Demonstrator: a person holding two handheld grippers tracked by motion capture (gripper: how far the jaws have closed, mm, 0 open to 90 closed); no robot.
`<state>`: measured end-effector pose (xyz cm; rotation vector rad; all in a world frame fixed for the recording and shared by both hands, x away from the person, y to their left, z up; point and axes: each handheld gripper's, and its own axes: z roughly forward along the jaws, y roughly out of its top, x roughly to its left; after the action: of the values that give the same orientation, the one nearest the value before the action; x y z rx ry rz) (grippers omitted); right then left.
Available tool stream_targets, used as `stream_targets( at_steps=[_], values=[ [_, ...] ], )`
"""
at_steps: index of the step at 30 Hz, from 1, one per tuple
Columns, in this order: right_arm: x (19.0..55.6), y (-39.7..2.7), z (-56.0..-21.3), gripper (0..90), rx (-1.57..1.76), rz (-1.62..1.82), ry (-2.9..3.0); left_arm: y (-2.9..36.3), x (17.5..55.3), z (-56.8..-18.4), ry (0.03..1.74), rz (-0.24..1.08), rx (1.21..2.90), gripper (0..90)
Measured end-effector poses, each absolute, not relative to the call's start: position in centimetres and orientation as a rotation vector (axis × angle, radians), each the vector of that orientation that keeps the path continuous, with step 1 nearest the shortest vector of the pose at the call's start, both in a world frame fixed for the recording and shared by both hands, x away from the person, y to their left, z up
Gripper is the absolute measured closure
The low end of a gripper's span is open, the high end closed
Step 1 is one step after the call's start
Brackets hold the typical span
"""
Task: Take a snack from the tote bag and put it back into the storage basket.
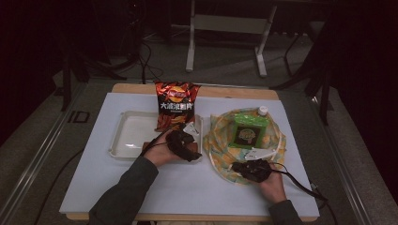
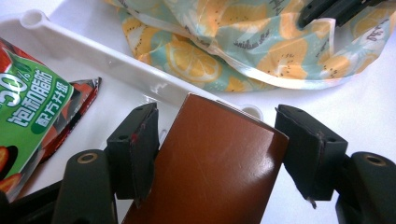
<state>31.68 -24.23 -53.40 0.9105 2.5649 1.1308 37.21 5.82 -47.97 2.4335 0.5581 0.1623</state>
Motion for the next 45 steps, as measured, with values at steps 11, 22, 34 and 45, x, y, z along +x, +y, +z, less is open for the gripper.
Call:
stream_targets(
  at_steps=[11, 22, 34, 45],
  values=[
    [31.7, -24.2, -53.4, 83.3, 0.912, 1.131, 2.567, 5.5, 36.9, -47.1, 0.544, 0.142, 2.363, 33.9],
    [31.7, -24.2, -53.4, 83.1, 0.906, 1.131, 2.567, 4.9, 36.3, -46.7, 0.54, 0.212, 2.332, 44.8],
    [31.6, -24.2, -53.4, 82.9, 0.904, 1.127, 2.567, 3.2, 35.4, -46.5, 0.549, 0.246, 2.275, 53.3],
    [31.6, -24.2, -53.4, 82.7, 0.899, 1.13, 2.568, 1.2, 34.2, -47.4, 0.582, 0.303, 2.194, 57.4]
  ],
)
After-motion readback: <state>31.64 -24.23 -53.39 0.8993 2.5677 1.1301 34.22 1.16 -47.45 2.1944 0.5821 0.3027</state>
